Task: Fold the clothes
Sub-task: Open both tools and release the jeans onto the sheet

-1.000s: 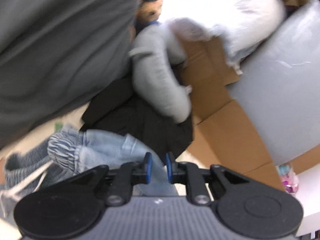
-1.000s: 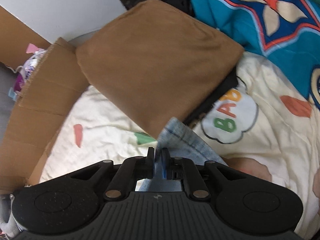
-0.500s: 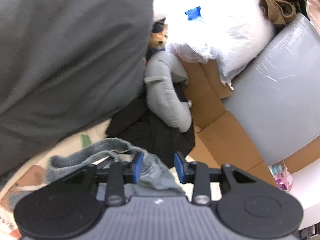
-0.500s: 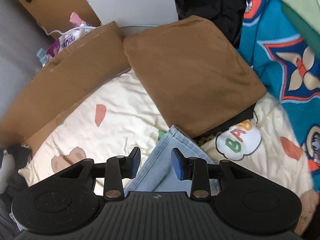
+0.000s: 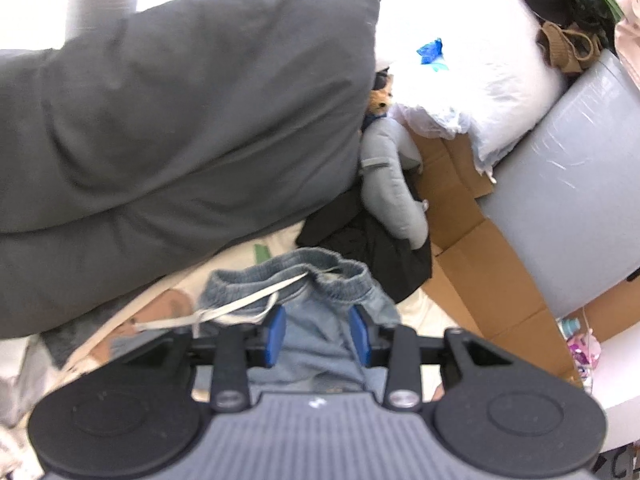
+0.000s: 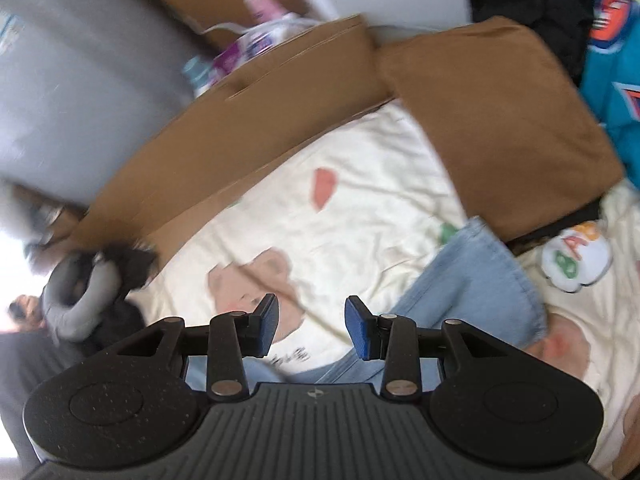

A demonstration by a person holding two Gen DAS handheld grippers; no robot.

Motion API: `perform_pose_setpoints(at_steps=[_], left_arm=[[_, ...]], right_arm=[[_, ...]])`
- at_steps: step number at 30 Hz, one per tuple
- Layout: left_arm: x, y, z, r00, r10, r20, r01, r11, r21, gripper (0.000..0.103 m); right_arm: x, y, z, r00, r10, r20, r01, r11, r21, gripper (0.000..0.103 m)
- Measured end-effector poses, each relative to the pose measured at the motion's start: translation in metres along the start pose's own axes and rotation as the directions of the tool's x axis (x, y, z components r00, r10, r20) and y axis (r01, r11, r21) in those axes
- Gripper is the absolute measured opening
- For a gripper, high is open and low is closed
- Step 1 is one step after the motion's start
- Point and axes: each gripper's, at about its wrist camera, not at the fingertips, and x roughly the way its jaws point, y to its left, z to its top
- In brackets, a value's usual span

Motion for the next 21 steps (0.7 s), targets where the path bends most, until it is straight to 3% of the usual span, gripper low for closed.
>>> perform_pose_setpoints(at_steps=[2, 4, 10, 16, 19, 21], left_arm=[[-0.012, 0.007, -0.007, 1.0, 0.011, 0.003, -0.011, 1.0, 0.001, 0.041], [-0.023, 0.013, -0.015, 1.0, 0.019, 0.011, -0.019, 1.0, 0.007, 0.054], [-0.031, 0.033, -0.041, 1.0, 0.008, -0.026, -0.008, 1.0, 0.014, 0.054], [-0.016, 0.055, -0.069, 0.997, 0.024, -0.073, -0.023, 1.0, 0.01, 0.055], [-0.005, 0.063, -0.079, 0.996, 0.026, -0.08, -0.025, 1.0, 0.012, 0.055], [0.002, 0.067, -0.083, 0.996, 0.025, -0.083, -0.024, 1.0, 0.008, 0.055]], right_arm=[[-0.001, 0.008, -0.005, 1.0, 0.028, -0.002, -0.028, 0.999, -0.026, 0.044], [-0.002, 0.014, -0.009, 0.997, 0.071, -0.014, -0.072, 0.996, -0.048, 0.044], [-0.004, 0.034, -0.019, 0.995, 0.103, -0.014, -0.104, 0.976, -0.193, 0.044], [-0.006, 0.067, -0.041, 0.995, 0.101, 0.013, -0.085, 0.894, -0.44, 0.044], [-0.005, 0.082, -0.051, 0.991, 0.134, 0.0, -0.115, 0.852, -0.511, 0.044], [-0.001, 0.089, -0.054, 0.988, 0.152, -0.01, -0.136, 0.85, -0.508, 0.044]])
